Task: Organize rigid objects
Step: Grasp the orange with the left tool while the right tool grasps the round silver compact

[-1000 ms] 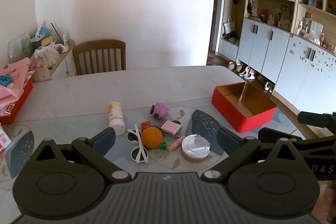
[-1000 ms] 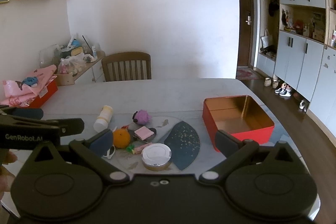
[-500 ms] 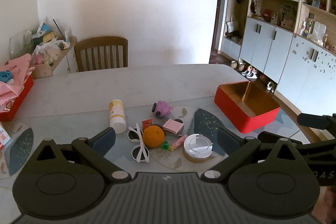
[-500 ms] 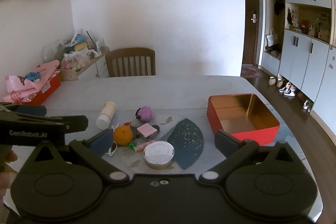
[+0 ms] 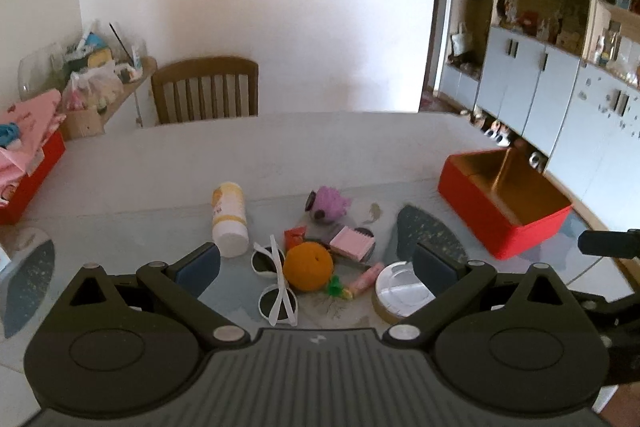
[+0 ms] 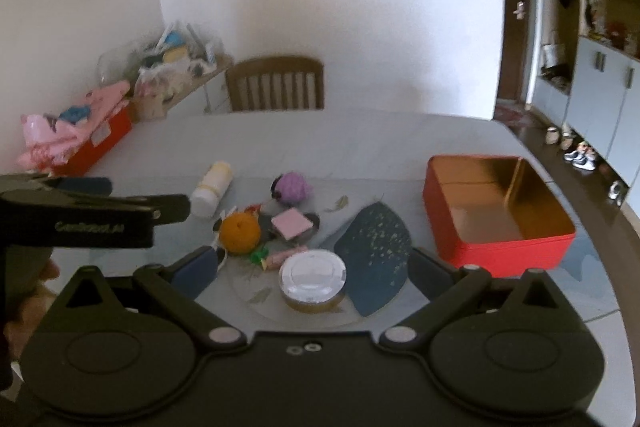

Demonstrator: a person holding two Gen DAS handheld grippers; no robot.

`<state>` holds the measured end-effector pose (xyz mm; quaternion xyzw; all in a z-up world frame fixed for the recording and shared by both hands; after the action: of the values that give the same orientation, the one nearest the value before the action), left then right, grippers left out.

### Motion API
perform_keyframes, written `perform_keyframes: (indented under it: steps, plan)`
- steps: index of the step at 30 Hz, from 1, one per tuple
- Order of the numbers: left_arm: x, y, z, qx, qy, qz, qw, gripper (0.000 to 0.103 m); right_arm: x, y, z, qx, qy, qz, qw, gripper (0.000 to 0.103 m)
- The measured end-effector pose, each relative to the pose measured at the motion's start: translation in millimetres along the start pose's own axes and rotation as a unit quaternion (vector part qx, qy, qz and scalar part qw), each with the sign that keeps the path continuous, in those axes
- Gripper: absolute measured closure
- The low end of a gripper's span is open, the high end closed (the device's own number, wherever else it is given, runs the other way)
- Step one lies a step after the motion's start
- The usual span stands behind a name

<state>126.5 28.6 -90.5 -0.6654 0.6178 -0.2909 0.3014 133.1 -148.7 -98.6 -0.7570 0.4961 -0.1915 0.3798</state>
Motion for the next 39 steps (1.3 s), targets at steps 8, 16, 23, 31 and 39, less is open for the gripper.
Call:
perform_keyframes:
  steps: [8, 16, 23, 31, 39]
  plan:
    - [3, 10, 52, -0.031, 0.004, -0.001, 0.9995, 0.001, 5, 17, 52, -0.054, -0.03, -0.045, 0.997, 0.007]
    - [-3, 15, 101, -0.06, -0.017, -0.009, 0.998, 0.01, 4, 26, 106, -0.09, -0.039, -0.093, 0.991, 0.013]
    - [-4, 16, 129, -0.071, -0.03, -0.007, 0.997, 0.018, 7, 30, 138, -0.111, -0.047, -0.113, 0.986, 0.014]
    - [-1, 16, 153, -0.086, -0.037, 0.012, 0.9956, 0.031, 6, 31, 158, -0.128, -0.061, -0.118, 0.983, 0.02]
    - [0, 20, 165, -0.09, -0.045, 0.028, 0.9945, 0.045, 1, 29, 163, -0.13, -0.063, -0.119, 0.982, 0.027]
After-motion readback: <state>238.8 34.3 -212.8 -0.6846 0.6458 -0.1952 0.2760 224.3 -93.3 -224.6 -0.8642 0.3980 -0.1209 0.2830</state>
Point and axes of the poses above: each gripper's, at about its wrist camera, not at the fingertips, and z roughly the way its jaws point, x to its right, y to its underside, the point moved 8 cm from there along z, roughly the way its jaws point, and after that the axes turned 4 degrees about -x, right-handed, at the moved point
